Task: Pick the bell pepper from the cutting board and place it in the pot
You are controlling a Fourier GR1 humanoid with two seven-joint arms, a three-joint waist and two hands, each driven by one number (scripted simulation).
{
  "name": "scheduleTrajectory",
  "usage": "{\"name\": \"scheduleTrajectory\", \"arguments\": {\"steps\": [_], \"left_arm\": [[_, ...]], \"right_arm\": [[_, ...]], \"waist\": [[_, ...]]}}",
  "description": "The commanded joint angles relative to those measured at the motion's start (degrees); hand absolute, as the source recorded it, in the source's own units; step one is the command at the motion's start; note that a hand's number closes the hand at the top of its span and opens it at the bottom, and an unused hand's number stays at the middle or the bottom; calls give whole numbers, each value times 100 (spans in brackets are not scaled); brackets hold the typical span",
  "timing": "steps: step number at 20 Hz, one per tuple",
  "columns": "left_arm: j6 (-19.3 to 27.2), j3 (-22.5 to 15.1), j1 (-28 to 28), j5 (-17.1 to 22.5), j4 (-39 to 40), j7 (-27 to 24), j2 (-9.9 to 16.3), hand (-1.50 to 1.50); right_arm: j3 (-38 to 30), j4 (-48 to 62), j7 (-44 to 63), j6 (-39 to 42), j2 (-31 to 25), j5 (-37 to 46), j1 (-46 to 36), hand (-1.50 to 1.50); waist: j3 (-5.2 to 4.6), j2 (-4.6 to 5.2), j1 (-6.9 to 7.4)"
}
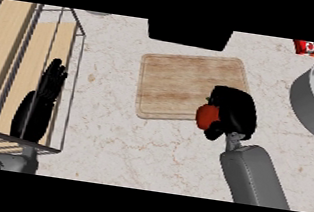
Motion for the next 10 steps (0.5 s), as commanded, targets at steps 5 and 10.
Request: {"name": "scheduleTrajectory", "arguments": {"steps": [5, 10], "left_arm": [[157, -241, 157, -35, -249, -90, -505, 0], [-73, -143, 506, 45, -565, -32, -359, 0]], "right_arm": [[256, 355, 1151, -1130, 167, 694, -1278, 150], [794, 150, 2416, -828, 169, 1324, -1806, 150]], "waist": [[54, -31, -167], [52, -58, -179]]}}
